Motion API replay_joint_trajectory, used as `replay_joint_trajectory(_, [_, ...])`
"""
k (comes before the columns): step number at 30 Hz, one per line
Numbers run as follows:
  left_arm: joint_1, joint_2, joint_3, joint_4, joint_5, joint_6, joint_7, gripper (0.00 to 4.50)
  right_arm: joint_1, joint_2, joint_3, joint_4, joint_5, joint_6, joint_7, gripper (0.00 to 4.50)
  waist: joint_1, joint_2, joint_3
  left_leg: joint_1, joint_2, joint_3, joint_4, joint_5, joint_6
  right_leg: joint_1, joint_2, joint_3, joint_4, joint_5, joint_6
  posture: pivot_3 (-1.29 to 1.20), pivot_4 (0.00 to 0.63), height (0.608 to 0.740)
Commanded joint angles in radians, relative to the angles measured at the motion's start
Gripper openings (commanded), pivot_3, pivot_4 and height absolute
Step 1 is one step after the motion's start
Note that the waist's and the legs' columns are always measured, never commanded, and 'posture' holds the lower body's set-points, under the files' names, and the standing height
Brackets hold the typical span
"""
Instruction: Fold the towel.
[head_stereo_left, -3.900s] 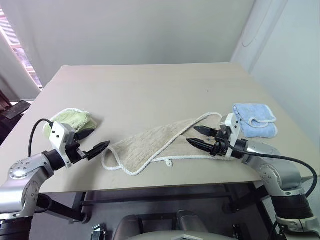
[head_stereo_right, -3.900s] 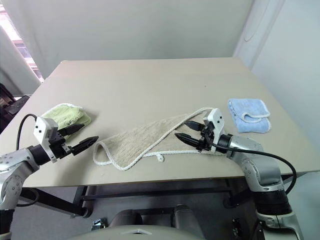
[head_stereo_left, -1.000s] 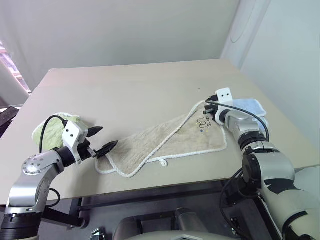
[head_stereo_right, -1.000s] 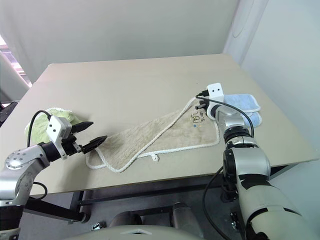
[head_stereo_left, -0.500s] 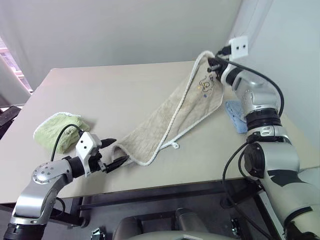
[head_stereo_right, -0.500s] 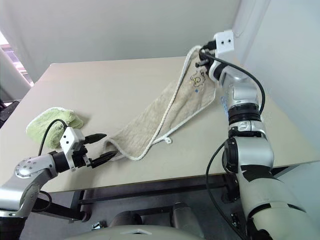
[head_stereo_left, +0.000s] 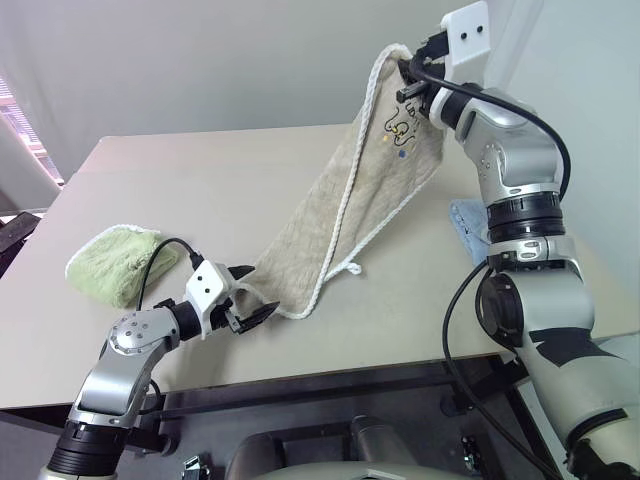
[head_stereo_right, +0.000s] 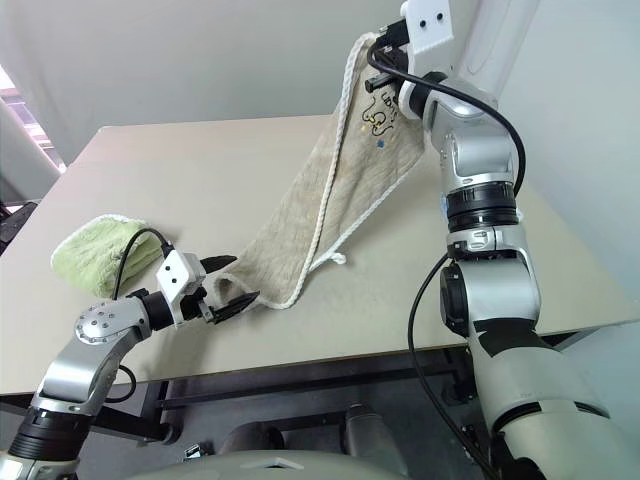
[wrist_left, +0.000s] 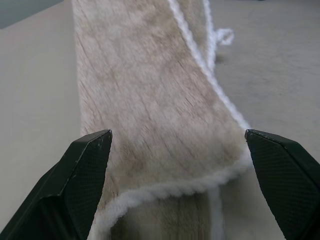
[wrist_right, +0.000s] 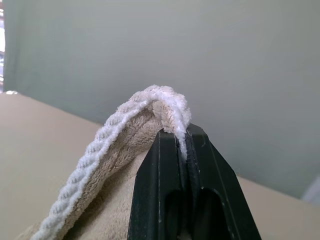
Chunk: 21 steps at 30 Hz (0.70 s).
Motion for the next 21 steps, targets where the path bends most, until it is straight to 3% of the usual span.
replay_joint_trajectory(1, [-0.026, 0.013, -0.018, -0.01, 0.032, -0.06, -0.015, 4.5, -0.061, -0.003, -0.008, -0.061, 0.012, 0.019, -0.01, 0.02, 0.0, 0.0, 0.0, 0.0, 0.0, 0.0, 0.0, 0.0, 0.0, 0.0, 0.0, 0.0, 0.0, 0.0, 0.0, 0.0, 0.0, 0.729])
replay_joint_trajectory(12, [-0.128, 0.005, -0.182, 0.135, 0.167, -0.226, -0.098, 4.5, -0.036, 0.015, 0.016, -0.065, 0.004, 0.031, -0.015, 0.02, 0.001, 0.0, 0.0, 0.0, 0.0, 0.0, 0.0, 0.0, 0.0, 0.0, 0.0, 0.0, 0.0, 0.0, 0.0, 0.0, 0.0, 0.729])
replay_joint_trajectory(21, [-0.258, -0.02, -0.296, 0.24, 0.261, -0.146, -0.134, 4.5, -0.041, 0.019, 0.008, -0.069, 0.014, 0.053, -0.029, 0.02, 0.0, 0.0, 0.0, -0.001, 0.0, 0.0, 0.0, 0.0, 0.0, 0.0, 0.0, 0.0, 0.0, 0.002, 0.003, 0.0, 0.0, 0.729])
